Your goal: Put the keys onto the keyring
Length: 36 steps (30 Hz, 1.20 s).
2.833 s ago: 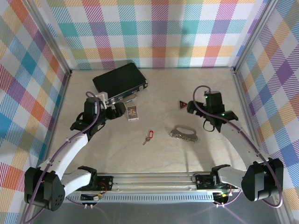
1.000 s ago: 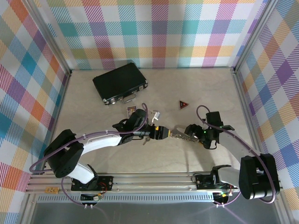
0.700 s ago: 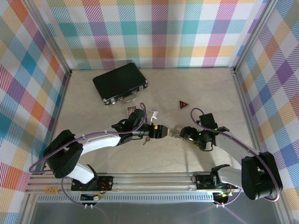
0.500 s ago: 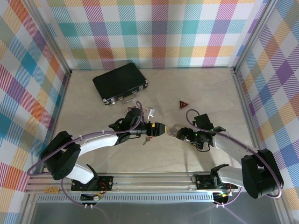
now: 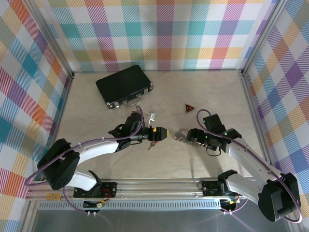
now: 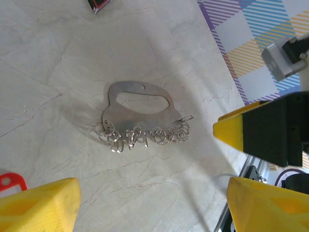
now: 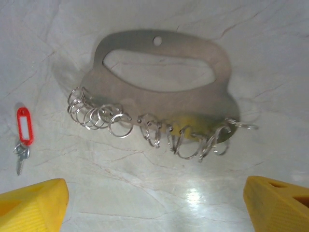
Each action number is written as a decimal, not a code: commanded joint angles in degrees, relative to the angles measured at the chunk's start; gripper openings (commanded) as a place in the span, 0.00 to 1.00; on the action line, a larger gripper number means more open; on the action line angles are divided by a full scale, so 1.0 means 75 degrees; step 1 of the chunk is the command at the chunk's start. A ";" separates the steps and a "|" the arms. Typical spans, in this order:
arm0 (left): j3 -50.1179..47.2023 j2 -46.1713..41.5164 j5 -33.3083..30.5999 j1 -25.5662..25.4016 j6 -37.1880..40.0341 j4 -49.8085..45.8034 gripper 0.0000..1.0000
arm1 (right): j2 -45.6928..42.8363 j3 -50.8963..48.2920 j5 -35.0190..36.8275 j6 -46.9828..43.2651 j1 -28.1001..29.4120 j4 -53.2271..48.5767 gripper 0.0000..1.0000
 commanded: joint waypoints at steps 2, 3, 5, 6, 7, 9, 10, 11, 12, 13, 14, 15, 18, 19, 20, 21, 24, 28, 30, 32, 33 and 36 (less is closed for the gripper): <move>-0.0182 -0.0458 0.0074 0.0071 0.0273 0.0073 0.80 | 0.0375 0.0608 0.0807 -0.0625 -0.0208 -0.0941 0.93; -0.0212 -0.0518 0.0097 0.0083 0.0314 0.0052 0.80 | 0.0437 0.0667 0.0769 -0.0740 -0.0386 -0.0955 0.93; -0.0288 -0.0622 0.0201 0.0104 0.0360 0.0085 0.80 | 0.0508 0.0710 0.0544 -0.0953 -0.0766 -0.0890 0.91; -0.0322 -0.0674 0.0248 0.0126 0.0378 0.0118 0.80 | 0.0568 0.0739 0.0413 -0.1031 -0.0955 -0.0856 0.90; -0.0347 -0.0722 0.0297 0.0135 0.0386 0.0144 0.80 | 0.0639 0.0776 0.0293 -0.1091 -0.1106 -0.0839 0.89; -0.0404 -0.0788 0.0384 0.0147 0.0401 0.0245 0.81 | 0.0773 0.0751 0.0110 -0.1115 -0.1229 -0.0719 0.85; -0.0435 -0.0814 0.0441 0.0147 0.0395 0.0320 0.80 | 0.0854 0.0685 0.0002 -0.1076 -0.1267 -0.0611 0.85; -0.0458 -0.0822 0.0489 0.0153 0.0391 0.0393 0.80 | 0.0941 0.0608 -0.0116 -0.1029 -0.1290 -0.0480 0.84; -0.0465 -0.0827 0.0537 0.0155 0.0392 0.0451 0.81 | 0.1064 0.0522 -0.0238 -0.0981 -0.1328 -0.0340 0.83; -0.0488 -0.0824 0.0574 0.0164 0.0381 0.0510 0.80 | 0.1169 0.0414 -0.0366 -0.0924 -0.1397 -0.0202 0.81; -0.0506 -0.0818 0.0606 0.0161 0.0376 0.0557 0.81 | 0.1251 0.0315 -0.0504 -0.0885 -0.1469 -0.0073 0.80; -0.0518 -0.0817 0.0648 0.0165 0.0377 0.0619 0.81 | 0.1317 0.0189 -0.0640 -0.0830 -0.1538 0.0080 0.78; -0.0565 -0.0814 0.0724 0.0186 0.0381 0.0694 0.80 | 0.1437 -0.0025 -0.0829 -0.0700 -0.1643 0.0379 0.73; -0.0560 -0.0815 0.0740 0.0187 0.0398 0.0709 0.80 | 0.1474 -0.0059 -0.0806 -0.0696 -0.1643 0.0401 0.73; -0.0571 -0.0795 0.0742 0.0206 0.0402 0.0721 0.80 | 0.1498 -0.0072 -0.0776 -0.0698 -0.1643 0.0415 0.72; -0.0583 -0.0766 0.0763 0.0211 0.0410 0.0744 0.80 | 0.1511 -0.0091 -0.0738 -0.0702 -0.1643 0.0420 0.72; -0.0595 -0.0627 0.0798 0.0244 0.0396 0.0842 0.80 | 0.1553 -0.0194 -0.0624 -0.0721 -0.1649 0.0483 0.66; -0.0573 -0.0351 0.0941 0.0274 0.0210 0.1181 0.79 | 0.1794 -0.0238 -0.0663 -0.0765 -0.1693 0.0676 0.61; -0.0560 -0.0284 0.0999 0.0273 0.0140 0.1322 0.79 | 0.1926 -0.0190 -0.0712 -0.0775 -0.1702 0.0724 0.60; -0.0562 -0.0258 0.1012 0.0270 0.0093 0.1410 0.79 | 0.1971 -0.0166 -0.0722 -0.0767 -0.1701 0.0743 0.59; -0.0560 -0.0253 0.1013 0.0270 0.0082 0.1433 0.79 | 0.1974 -0.0167 -0.0722 -0.0745 -0.1701 0.0770 0.58; -0.0536 -0.0153 0.1032 0.0273 -0.0001 0.1467 0.79 | 0.2002 -0.0189 -0.0800 -0.0710 -0.1702 0.0854 0.55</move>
